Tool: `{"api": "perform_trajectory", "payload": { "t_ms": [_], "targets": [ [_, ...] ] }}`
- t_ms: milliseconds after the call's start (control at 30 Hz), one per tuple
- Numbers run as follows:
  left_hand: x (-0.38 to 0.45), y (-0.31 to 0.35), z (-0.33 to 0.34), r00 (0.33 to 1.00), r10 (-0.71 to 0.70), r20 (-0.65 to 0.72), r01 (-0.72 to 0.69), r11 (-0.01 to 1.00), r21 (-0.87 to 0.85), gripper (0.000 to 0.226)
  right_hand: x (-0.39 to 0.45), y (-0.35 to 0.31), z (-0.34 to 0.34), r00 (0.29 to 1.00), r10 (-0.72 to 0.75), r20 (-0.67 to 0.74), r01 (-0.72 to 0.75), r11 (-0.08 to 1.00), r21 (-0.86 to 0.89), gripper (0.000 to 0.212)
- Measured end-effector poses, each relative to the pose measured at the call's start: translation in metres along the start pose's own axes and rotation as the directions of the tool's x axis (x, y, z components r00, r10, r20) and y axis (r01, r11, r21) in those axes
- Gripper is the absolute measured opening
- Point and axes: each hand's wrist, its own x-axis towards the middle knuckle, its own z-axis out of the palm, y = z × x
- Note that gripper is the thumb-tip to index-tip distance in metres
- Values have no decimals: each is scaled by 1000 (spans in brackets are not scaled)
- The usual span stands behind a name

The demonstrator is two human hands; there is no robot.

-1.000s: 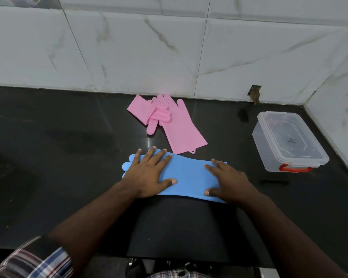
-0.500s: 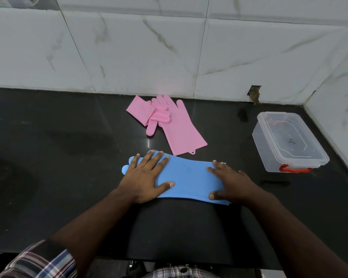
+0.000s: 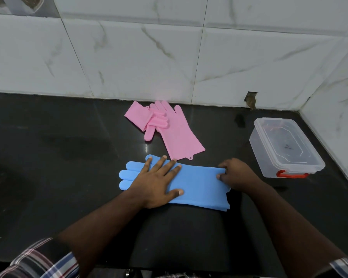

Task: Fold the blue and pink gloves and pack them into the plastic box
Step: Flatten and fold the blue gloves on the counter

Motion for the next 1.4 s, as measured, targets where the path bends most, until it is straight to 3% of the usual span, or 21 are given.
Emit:
{"api": "perform_trajectory", "payload": {
  "t_ms": [67, 200, 400, 467, 700, 900, 1100, 1400],
  "targets": [
    [0, -1, 2, 1000, -4, 9, 4, 1000, 8, 82, -2, -2, -5, 998, 62, 21, -65, 988, 140, 10],
    [-1, 0, 5, 1000, -9, -14, 9, 1000, 3, 82, -12, -2, -9, 996, 89, 32, -94, 896, 435, 14],
    [0, 0, 7, 1000, -21, -21, 21, 1000, 5, 82, -42, 8, -4, 979, -17, 201, -151, 603, 783, 59],
    [0, 0, 9, 1000, -20, -23, 20, 1000, 4, 81, -48, 11, 2, 975, -35, 220, -161, 575, 803, 65],
    [1, 2, 5, 999, -28, -21, 28, 999, -23, 81, -50, 17, 7, 985, -9, 170, -141, 523, 840, 57],
    [6, 20, 4, 999, -10, -30, 10, 1000, -21, 83, -46, 40, -8, 997, 29, 72, -75, 594, 801, 57],
    [9, 23, 10, 999, -41, -29, 40, 999, -14, 86, -56, 40, -16, 973, 15, 231, -198, 570, 797, 81],
    [9, 24, 15, 998, -46, -30, 46, 999, -4, 91, -60, 28, -35, 969, -9, 246, -152, 764, 627, 94]
  ]
}}
